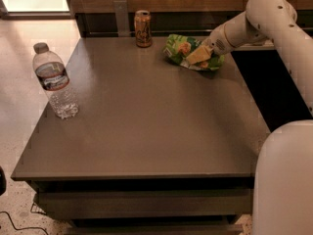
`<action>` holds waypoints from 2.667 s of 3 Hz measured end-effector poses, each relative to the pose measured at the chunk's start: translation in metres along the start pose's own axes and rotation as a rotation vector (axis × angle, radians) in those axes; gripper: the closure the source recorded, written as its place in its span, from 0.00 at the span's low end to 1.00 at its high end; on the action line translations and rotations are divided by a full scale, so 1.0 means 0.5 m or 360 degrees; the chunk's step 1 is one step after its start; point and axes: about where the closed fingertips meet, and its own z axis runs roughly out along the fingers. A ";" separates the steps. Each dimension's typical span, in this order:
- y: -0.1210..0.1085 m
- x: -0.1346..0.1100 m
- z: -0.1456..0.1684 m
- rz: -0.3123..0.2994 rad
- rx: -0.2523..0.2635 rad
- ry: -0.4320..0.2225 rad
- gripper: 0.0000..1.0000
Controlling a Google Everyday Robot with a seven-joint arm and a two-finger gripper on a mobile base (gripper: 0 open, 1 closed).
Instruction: Move green rice chip bag near water bottle
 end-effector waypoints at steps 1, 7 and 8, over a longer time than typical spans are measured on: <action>0.000 -0.001 -0.001 0.0000 0.0000 0.0000 1.00; 0.000 -0.004 -0.004 -0.0001 0.0000 0.0000 1.00; 0.000 -0.004 -0.004 -0.0001 0.0000 0.0000 1.00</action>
Offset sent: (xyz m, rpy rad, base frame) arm -0.0507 -0.0108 0.0720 -0.0002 -0.1114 0.0161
